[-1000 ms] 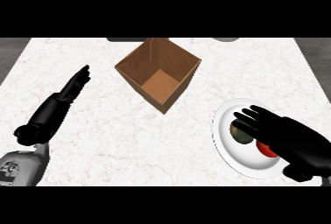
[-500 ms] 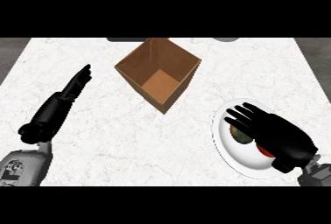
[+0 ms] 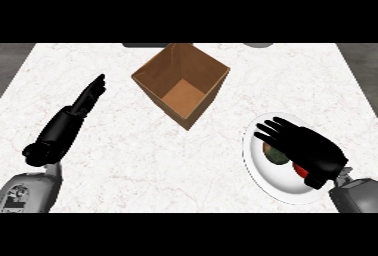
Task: Pick the squash from the plate and place it in the cardboard box
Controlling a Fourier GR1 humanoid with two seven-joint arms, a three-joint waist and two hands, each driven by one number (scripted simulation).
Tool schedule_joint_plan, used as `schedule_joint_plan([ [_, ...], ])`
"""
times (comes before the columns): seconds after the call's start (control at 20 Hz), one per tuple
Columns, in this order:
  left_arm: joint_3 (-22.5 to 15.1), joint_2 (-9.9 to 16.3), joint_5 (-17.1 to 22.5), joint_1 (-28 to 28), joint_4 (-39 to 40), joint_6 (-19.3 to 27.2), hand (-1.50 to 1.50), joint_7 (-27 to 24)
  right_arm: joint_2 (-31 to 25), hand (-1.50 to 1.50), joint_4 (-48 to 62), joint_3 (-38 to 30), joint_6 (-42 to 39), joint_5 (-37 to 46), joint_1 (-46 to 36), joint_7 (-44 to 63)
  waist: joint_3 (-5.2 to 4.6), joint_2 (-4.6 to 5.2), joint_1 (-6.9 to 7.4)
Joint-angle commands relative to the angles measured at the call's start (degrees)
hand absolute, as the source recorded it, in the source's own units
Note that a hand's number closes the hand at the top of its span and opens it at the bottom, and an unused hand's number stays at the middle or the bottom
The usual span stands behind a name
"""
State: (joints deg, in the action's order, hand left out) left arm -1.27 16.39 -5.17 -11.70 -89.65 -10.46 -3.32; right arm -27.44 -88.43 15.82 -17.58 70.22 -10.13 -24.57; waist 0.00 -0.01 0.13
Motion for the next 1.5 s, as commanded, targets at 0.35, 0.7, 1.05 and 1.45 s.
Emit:
schedule_joint_plan([
  [0.35, 0.81, -3.07, -3.33, -2.50, 3.41, -0.60, 0.00, -1.53, 3.88, -1.50, 10.34, -3.48, 4.17, 6.74, -4.08, -1.02, 0.00, 0.04, -0.09],
  [0.7, 2.52, -2.26, -2.72, -0.27, -0.80, -2.34, 0.00, 1.43, 6.08, 1.50, 21.66, -2.76, 11.74, 9.57, -5.92, -6.23, 0.02, 0.08, 0.23],
  [1.05, 2.15, -3.93, -4.17, -2.61, 5.80, -2.07, 0.00, -2.20, 8.56, 1.50, 18.39, -2.28, 20.69, 9.02, -4.61, -10.70, 0.00, 0.10, -0.31],
  [1.45, 1.07, -3.96, -3.90, -1.36, 1.74, -3.57, 0.00, -1.18, 26.70, 1.50, 18.23, 5.65, 11.05, 10.26, -11.34, 6.82, -0.08, 0.42, 2.86],
])
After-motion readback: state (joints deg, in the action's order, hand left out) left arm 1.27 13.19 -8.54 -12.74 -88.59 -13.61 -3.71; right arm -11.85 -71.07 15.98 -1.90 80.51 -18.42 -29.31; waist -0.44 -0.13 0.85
